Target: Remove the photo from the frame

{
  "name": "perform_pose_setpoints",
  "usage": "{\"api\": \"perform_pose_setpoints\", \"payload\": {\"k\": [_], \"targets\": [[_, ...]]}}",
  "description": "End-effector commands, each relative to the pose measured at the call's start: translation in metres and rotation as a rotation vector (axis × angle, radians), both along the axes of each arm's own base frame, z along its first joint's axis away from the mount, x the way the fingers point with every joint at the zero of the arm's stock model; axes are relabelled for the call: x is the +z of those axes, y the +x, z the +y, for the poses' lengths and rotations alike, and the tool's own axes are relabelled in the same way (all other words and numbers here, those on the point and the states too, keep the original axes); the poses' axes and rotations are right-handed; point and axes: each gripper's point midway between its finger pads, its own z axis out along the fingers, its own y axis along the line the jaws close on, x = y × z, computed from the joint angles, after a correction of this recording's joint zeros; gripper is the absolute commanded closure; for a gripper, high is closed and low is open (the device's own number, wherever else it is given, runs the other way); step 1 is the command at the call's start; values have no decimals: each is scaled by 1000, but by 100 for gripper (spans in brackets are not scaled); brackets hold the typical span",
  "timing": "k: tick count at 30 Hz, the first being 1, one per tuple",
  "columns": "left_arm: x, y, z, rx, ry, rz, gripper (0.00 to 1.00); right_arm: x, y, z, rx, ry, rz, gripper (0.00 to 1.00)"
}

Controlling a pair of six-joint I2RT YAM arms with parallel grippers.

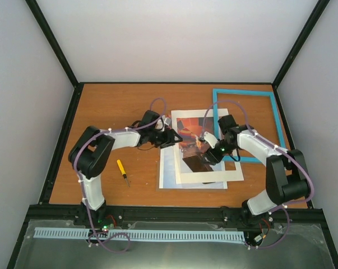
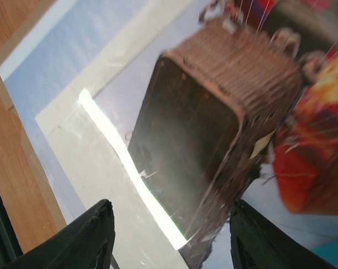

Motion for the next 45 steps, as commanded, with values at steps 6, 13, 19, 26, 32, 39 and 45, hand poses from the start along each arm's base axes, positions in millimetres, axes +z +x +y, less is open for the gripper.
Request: {"api": "perform_pose_setpoints", "payload": {"k": [6,13,19,26,32,39,45], "targets": [[-16,-33,100,99,464,-25,43,29,9,31,124,-79,-198,45],[-18,-69,104,59,367,23,47,14,6,73,234,-133,-214,44],[-21,-79,114,70,383,-11,50,21,31,107,244,-110,-238,44],[-22,-92,123,75,379,-42,51,16,75,143,219,-174,-289,44],[-8,-83,112,82,324,-122,55,-5,125,142,82,-334,-357,42],[38,-79,65,-48,70,-324,77,-25,144,123,21,-470,-406,42],[15,-74,48,-88,47,-250,82,-37,145,110,-16,-503,-363,41]]}}
